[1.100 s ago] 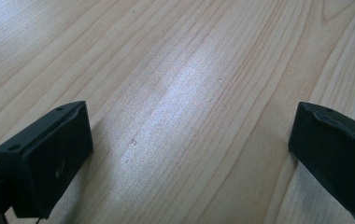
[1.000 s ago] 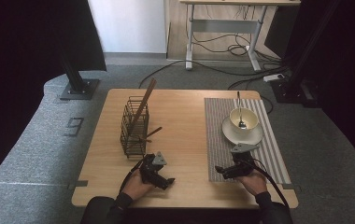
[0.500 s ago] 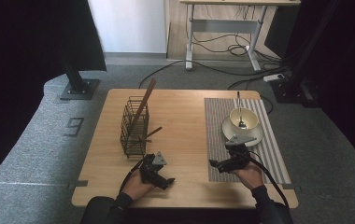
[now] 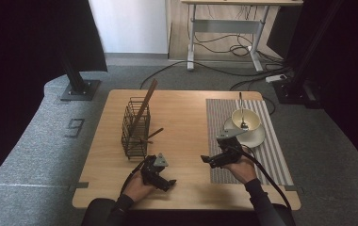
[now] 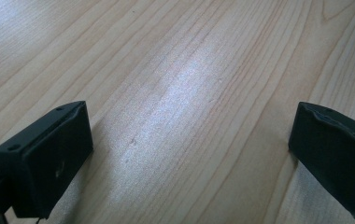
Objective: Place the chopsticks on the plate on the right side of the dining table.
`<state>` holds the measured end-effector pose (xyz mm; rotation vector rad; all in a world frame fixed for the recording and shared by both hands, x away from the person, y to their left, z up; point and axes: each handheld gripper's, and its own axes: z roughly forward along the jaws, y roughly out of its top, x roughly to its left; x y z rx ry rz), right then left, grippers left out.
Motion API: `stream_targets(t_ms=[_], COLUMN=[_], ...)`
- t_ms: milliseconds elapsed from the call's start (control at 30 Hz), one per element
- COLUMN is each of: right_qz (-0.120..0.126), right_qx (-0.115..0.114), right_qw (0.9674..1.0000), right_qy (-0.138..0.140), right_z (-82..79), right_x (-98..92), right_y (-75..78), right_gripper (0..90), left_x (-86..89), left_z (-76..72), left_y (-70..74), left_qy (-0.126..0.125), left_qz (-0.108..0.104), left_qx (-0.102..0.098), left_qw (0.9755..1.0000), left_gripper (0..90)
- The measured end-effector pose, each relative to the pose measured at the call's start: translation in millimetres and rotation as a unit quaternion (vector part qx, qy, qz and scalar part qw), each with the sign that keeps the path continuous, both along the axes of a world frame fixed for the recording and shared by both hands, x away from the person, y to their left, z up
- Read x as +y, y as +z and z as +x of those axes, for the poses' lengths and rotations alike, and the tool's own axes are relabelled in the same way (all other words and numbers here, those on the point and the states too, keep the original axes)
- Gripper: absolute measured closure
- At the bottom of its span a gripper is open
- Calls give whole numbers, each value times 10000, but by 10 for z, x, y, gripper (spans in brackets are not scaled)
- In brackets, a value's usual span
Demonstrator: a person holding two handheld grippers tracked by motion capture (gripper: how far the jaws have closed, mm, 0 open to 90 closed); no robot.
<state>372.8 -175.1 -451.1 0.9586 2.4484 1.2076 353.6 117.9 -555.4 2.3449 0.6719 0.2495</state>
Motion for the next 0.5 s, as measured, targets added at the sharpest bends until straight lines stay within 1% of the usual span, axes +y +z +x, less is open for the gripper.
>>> stream_targets(t_ms=[33, 100, 200, 233, 267, 300, 367, 433, 500], right_qz=[0, -44, 29, -11, -11, -15, -24, 10, 41], right_qx=[0, -5, 15, 2, 2, -17, -20, -42, 6], right_qw=[10000, 10000, 9999, 9999, 9999, 9999, 9998, 9997, 9997], right_qy=[0, 58, 96, 126, 126, 165, 192, 235, 248], right_z=[0, 22, 44, 61, 61, 74, 81, 101, 119], right_x=[0, 70, 118, 166, 166, 215, 237, 298, 341], right_y=[0, 49, 83, 111, 111, 137, 148, 178, 197], right_gripper=[0, 0, 0, 0, 0, 0, 0, 0, 0], left_x=[0, 0, 0, 0, 0, 0, 0, 0, 0], left_z=[0, 0, 0, 1, 1, 1, 1, 0, 0], left_y=[0, 0, 0, 0, 0, 0, 0, 1, 1], left_qy=[0, -1, -1, -4, -1, -1, -2, 1, -2], left_qz=[0, 2, 5, 0, 5, 4, 5, 9, 10], left_qx=[0, -1, -3, -4, -7, -6, -7, -4, -5], left_qw=[10000, 10000, 10000, 10000, 10000, 10000, 10000, 10000, 10000], left_gripper=[0, 0, 0, 0, 0, 0, 0, 0, 0])
